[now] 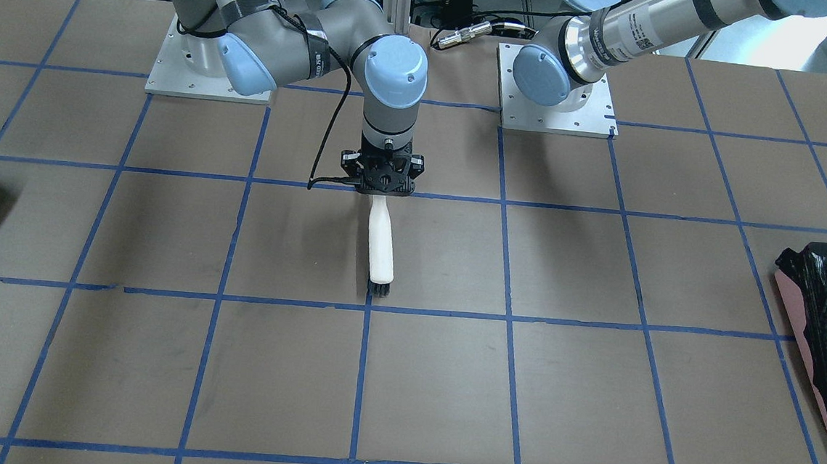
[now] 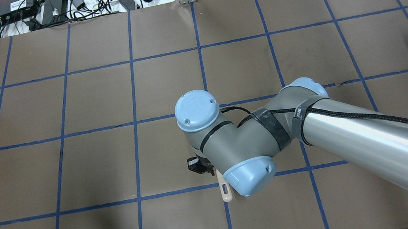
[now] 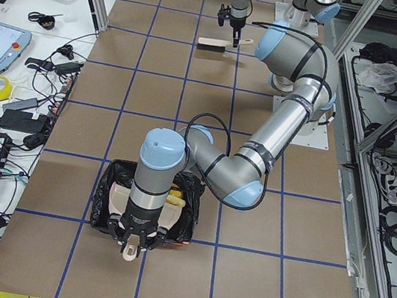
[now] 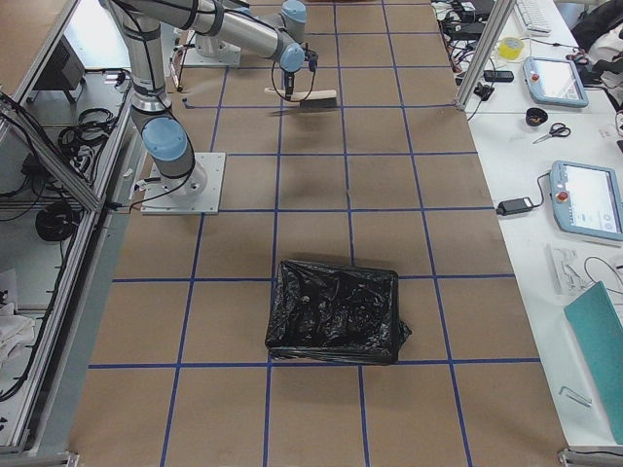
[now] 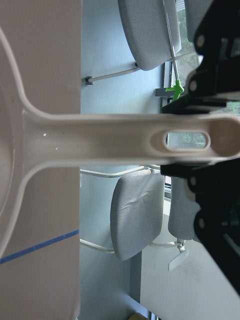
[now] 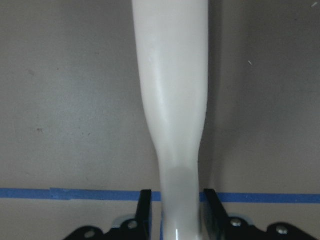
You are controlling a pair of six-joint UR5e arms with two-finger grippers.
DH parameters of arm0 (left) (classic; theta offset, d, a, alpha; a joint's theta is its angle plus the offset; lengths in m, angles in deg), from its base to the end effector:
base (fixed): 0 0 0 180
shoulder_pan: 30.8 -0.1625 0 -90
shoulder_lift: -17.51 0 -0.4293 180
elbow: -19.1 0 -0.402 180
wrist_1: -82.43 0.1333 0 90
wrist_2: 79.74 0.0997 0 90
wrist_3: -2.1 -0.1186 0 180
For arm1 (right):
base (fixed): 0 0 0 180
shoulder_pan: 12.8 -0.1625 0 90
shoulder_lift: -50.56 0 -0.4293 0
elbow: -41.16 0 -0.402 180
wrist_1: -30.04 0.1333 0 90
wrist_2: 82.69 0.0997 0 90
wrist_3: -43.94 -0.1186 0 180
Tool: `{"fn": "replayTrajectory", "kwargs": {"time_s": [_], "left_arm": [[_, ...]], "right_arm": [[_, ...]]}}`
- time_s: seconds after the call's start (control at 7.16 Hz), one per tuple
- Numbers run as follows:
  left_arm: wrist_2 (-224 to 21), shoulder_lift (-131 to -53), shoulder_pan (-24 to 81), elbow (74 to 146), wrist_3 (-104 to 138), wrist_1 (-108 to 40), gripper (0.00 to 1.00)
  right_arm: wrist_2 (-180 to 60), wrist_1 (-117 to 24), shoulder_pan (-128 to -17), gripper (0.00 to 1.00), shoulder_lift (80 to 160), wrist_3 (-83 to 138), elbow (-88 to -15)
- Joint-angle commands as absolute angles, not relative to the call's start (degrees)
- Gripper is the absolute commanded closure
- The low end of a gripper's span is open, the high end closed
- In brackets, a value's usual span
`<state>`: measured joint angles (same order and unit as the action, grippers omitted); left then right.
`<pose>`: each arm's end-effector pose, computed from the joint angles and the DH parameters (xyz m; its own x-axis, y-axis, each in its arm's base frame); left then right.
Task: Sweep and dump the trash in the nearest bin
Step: 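Tip the dustpan over the trash bag while the right gripper lowers the brush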
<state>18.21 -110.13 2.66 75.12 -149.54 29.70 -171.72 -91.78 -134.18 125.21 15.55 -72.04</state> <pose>0.6125 -0.5449 0.4341 0.0943 0.9823 -0.1616 0.8405 0.0085 0.5418 0.3827 -0.3676 0.1965 -0.9977 -0.0534 0.0409 -0.0486 0.9926 0.1111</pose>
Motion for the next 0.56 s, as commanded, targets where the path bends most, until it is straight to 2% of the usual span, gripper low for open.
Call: {"fn": "replayTrajectory", "kwargs": {"time_s": [0.0, 0.28, 0.42], "left_arm": [[18.08, -109.76, 4.08, 75.08, -150.74, 34.51, 1.00], [17.65, -106.61, 6.45, 74.82, -149.26, 33.32, 1.00], [17.73, -104.16, 7.68, 74.91, -145.08, 27.39, 1.00]], "right_arm": [[-171.72, -92.48, -134.18, 0.41, 125.09, 15.46, -71.86], [-171.72, -92.92, -134.18, 0.11, 125.62, 15.73, -70.82], [-171.81, -92.92, -134.09, 0.06, 125.62, 16.07, -70.20]]}}
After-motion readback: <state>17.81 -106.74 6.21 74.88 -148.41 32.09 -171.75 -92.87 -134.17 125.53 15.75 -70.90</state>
